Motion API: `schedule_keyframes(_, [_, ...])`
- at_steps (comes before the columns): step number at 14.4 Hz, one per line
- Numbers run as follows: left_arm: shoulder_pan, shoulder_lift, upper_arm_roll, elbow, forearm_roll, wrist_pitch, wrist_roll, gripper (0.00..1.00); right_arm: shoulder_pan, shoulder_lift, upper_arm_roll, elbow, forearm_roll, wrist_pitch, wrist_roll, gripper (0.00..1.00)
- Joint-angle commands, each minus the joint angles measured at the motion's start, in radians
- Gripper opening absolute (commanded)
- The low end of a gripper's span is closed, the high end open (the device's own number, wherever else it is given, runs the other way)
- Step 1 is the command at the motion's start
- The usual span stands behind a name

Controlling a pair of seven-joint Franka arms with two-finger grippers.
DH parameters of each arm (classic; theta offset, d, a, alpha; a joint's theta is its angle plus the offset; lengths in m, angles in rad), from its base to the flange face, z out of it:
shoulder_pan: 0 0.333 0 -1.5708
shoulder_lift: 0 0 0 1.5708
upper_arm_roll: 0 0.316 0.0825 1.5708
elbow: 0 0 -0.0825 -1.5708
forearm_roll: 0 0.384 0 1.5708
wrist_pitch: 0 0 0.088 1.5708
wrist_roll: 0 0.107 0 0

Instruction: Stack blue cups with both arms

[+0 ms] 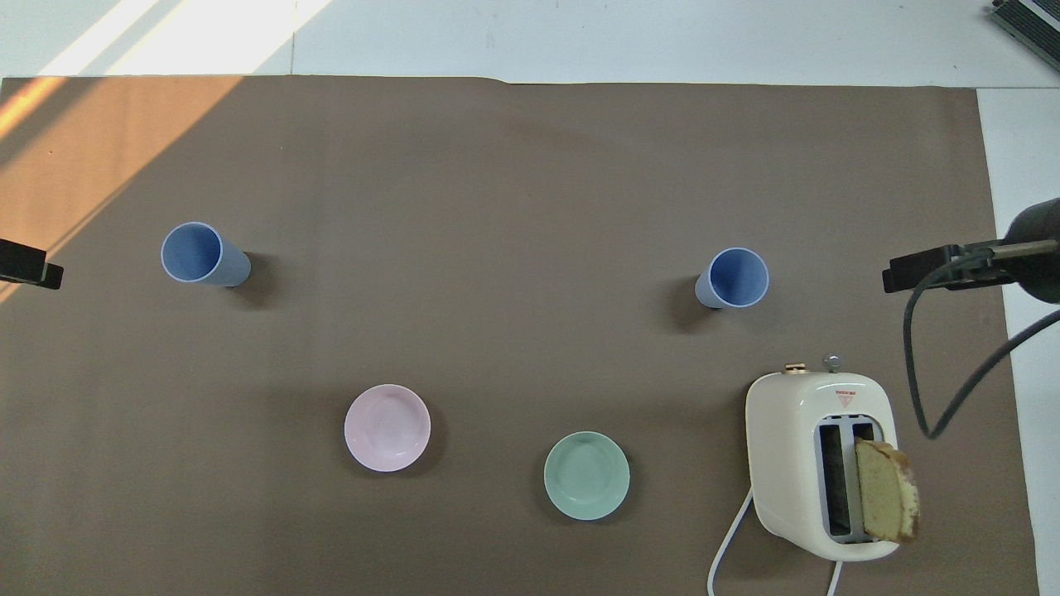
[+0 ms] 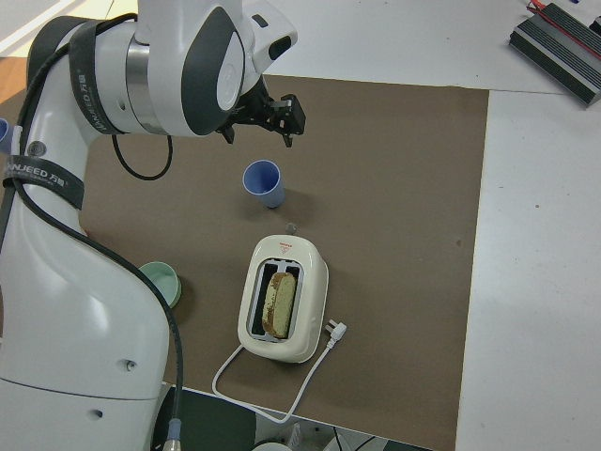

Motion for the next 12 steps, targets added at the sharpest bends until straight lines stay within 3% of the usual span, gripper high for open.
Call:
schedule_keyframes(1, [-0.001, -0.006, 0.003, 0.007, 0.001, -0.013, 0.007, 1.00, -0.014, -0.021, 0.007, -0.026, 0.003, 0.017, -0.023, 1.00])
schedule_keyframes(12, [-0.001, -0.023, 0.001, 0.001, 0.003, -0.008, 0.008, 1.00, -0.014, -0.021, 0.007, -0.026, 0.003, 0.017, -0.023, 1.00])
